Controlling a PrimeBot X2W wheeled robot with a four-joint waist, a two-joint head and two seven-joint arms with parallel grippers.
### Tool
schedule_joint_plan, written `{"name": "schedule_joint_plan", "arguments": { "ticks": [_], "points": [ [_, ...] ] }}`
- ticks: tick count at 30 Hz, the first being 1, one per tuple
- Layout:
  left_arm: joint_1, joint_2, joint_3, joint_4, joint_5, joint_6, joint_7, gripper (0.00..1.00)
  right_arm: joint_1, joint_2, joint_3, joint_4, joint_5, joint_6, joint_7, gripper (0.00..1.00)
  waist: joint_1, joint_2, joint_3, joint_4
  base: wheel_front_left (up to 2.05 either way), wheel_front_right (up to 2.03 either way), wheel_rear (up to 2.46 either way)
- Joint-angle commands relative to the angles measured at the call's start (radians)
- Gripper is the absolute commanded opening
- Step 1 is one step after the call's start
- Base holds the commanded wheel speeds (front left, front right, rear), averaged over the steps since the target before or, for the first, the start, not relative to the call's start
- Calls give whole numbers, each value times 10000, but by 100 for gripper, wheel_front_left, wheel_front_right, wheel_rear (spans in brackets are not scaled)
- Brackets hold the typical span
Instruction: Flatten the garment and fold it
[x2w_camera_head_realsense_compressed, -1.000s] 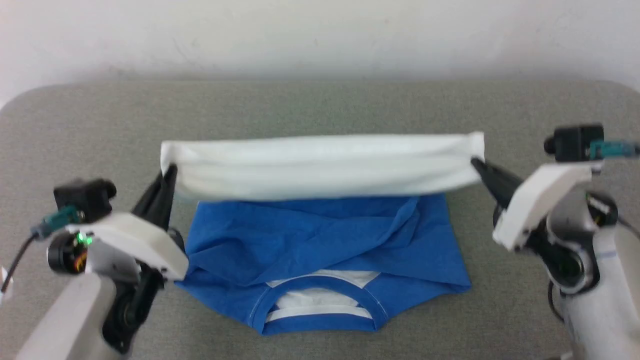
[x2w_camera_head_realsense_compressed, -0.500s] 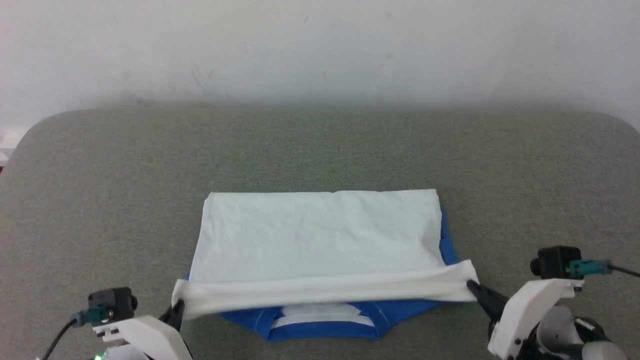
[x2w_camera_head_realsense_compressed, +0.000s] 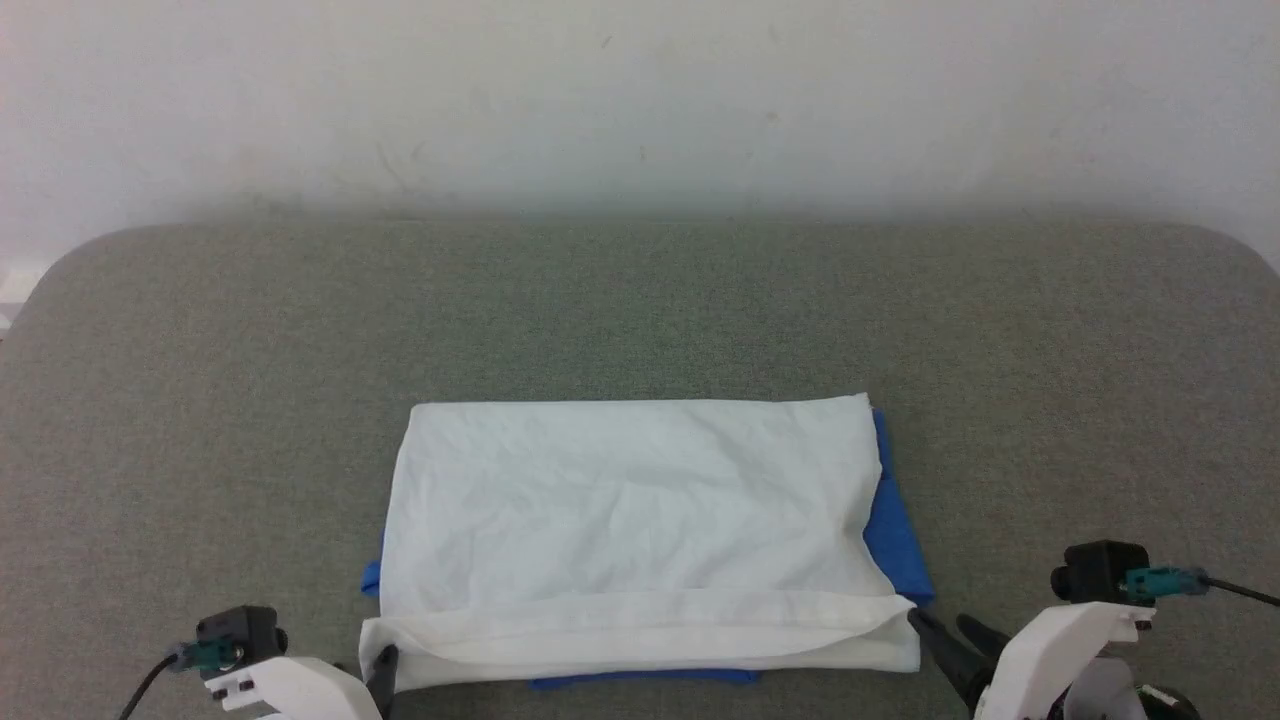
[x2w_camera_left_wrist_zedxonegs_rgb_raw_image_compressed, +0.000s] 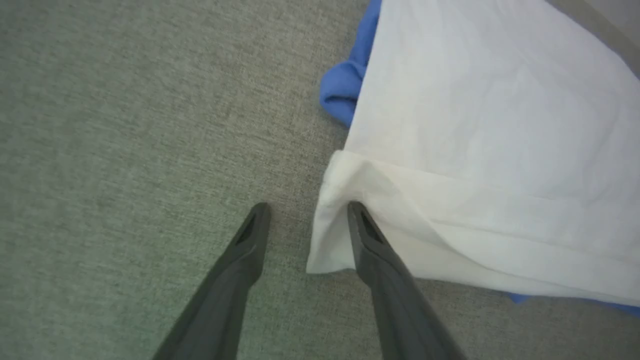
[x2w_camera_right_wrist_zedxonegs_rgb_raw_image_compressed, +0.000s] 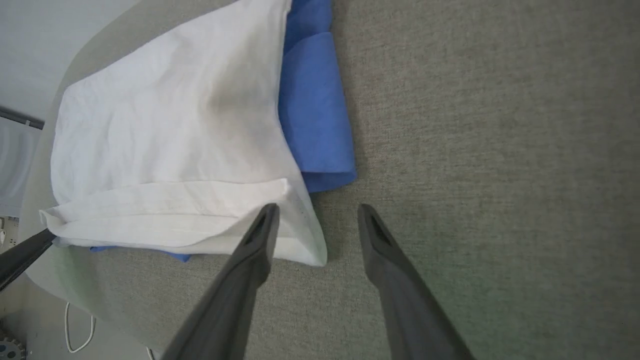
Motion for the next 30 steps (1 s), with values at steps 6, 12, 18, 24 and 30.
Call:
{"name": "schedule_joint_plan", "arguments": {
  "ticks": [6, 12, 18, 24, 30],
  "points": [
    [69, 781, 848, -896, -195, 744, 30, 100, 284, 34, -748, -1455, 422, -7, 442, 100, -1, -1, -39, 29, 0, 0, 0],
    [-35, 1321, 1846, -2665, 381, 1107, -1459, 100, -536, -123, -1288, -2015, 607, -7, 1534, 100, -1, -1, 251, 103, 0, 0, 0],
    [-848, 1220, 1517, -3277, 2060, 550, -3601, 100, -2093, -1222, -600, -921, 667, -7, 2386, 100, -1, -1, 911, 286, 0, 0, 0],
    [-1460, 268, 1688, -3371, 3466, 316, -4040, 100, -3224, -1892, 693, 423, 1178, -7, 2689, 100, -1, -1, 1534, 576, 0, 0, 0],
    [-1584, -607, 2094, -3128, 4113, -258, -4048, 100, -3735, -2073, 1677, 1325, 2140, -7, 3006, 100, -1, -1, 1940, 842, 0, 0, 0]
  ]
}}
